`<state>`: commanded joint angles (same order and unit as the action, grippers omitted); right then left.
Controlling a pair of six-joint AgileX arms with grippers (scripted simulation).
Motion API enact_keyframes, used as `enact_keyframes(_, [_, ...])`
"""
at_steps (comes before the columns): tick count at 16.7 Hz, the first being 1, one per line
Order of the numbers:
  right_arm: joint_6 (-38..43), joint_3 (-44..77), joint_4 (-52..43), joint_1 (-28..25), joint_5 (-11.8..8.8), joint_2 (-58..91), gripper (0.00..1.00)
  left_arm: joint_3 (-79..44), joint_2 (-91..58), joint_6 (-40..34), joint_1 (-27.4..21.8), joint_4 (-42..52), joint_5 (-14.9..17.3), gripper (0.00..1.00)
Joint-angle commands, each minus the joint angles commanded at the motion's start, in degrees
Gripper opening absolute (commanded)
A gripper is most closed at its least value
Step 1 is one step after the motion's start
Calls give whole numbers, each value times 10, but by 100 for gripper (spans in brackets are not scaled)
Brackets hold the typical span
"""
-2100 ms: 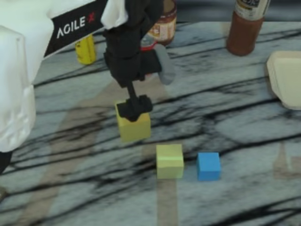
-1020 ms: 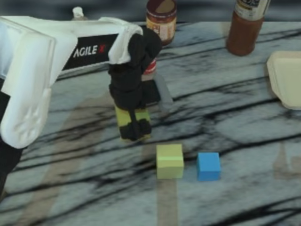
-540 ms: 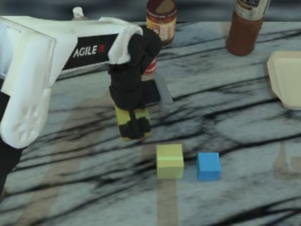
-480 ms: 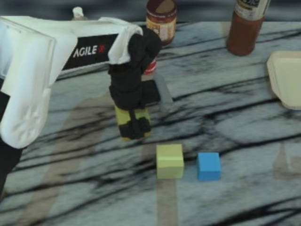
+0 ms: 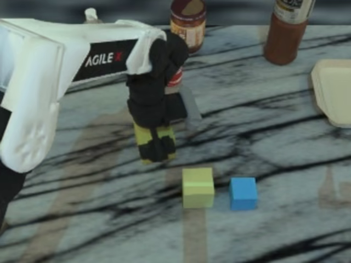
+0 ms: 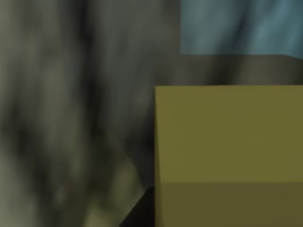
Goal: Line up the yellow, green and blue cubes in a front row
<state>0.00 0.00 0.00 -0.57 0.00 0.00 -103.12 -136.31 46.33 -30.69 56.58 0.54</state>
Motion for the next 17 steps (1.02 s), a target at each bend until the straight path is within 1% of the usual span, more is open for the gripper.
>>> enact_keyframes(2, [0,0,0,0,0,0,100,-15,4,2,0,21,0,0])
enact_keyframes(8, [0,0,0,0,0,0,100,-86,36,-1,10,125,0,0])
enact_keyframes(13, [0,0,0,0,0,0,100,-89,39,0,8,129,-1,0])
enact_keyframes(17, [0,0,0,0,0,0,100,-23,94,23,-3,112,-1,0])
